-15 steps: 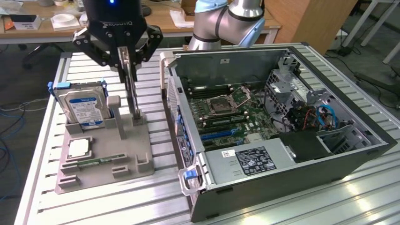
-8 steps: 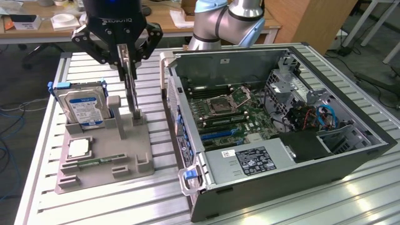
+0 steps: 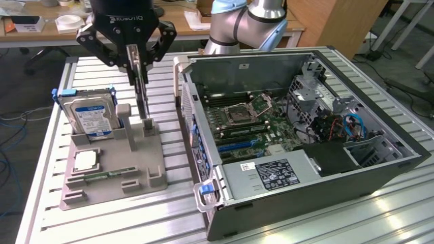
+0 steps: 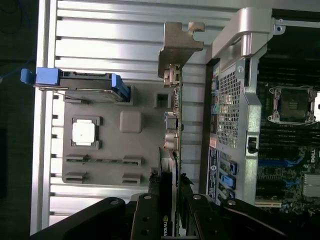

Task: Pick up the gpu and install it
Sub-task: 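Pick up the gpu and move the gpu toward the slot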

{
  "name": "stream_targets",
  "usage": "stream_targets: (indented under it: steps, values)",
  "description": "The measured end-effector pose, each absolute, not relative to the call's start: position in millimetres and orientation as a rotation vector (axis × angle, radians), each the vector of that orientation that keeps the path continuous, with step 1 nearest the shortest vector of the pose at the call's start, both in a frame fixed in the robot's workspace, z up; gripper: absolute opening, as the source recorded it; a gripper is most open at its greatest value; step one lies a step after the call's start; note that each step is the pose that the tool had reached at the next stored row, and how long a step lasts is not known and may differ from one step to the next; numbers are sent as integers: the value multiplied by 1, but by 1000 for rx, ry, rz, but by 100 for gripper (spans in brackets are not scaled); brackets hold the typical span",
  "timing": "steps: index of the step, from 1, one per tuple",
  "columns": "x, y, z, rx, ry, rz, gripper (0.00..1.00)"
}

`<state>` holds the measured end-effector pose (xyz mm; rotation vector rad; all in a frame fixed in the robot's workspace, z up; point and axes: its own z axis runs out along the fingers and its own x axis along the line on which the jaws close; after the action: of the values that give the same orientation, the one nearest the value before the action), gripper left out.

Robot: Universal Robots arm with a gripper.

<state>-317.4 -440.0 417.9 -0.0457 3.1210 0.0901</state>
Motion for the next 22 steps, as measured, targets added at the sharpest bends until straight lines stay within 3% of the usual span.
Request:
stream_targets:
  steps: [16, 22]
  values:
    - [-314, -440, 421, -46, 3121, 90, 26]
    - [-312, -440, 421, -46, 3123, 28, 26]
